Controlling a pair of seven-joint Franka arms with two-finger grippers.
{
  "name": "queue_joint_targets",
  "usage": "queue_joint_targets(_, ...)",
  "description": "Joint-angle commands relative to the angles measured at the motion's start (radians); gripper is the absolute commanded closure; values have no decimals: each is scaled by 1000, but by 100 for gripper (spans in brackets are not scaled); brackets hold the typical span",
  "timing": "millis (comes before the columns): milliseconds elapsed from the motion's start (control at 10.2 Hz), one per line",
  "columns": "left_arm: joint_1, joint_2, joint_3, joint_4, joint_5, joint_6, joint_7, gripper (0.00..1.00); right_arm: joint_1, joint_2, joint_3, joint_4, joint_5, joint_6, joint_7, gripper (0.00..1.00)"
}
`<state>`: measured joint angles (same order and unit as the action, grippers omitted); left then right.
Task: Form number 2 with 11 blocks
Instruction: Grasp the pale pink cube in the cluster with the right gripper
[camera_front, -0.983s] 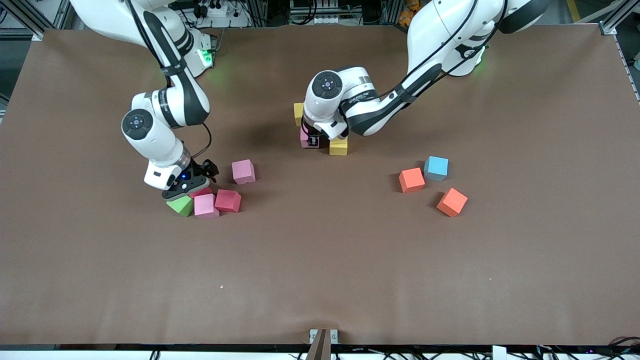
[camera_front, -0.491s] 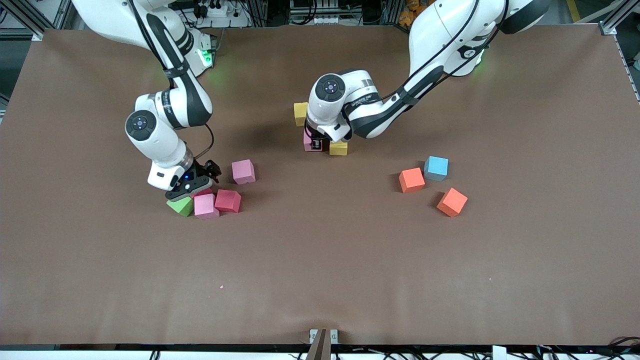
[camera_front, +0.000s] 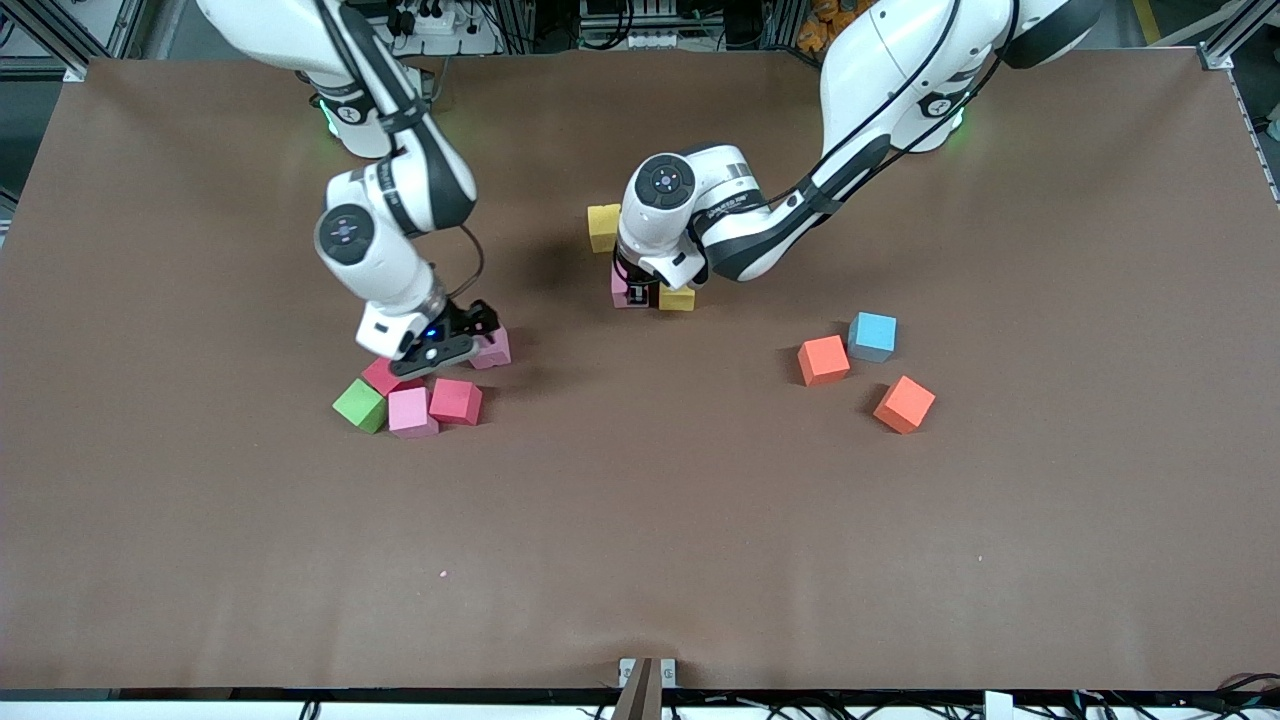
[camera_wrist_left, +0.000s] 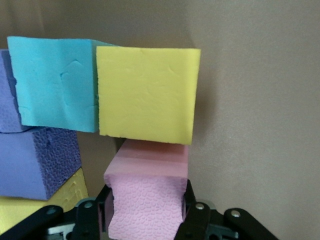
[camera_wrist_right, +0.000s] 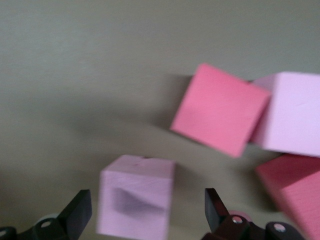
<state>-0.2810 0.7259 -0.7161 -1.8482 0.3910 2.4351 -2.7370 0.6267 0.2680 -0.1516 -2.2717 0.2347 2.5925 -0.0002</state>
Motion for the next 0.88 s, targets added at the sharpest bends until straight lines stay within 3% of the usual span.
queue_joint_targets(0, -1, -25, 1, -37, 67, 18, -125, 50, 36, -15, -5, -31, 20, 3, 57, 0)
queue_joint_targets(491, 2, -28, 1, -55, 75, 18, -144, 50, 18, -9, -9, -42, 15, 14, 32, 0)
queue_joint_targets(786, 8, -55, 1, -86, 77, 18, -152, 50, 21, 34, -10, -46, 15, 92, 32, 0)
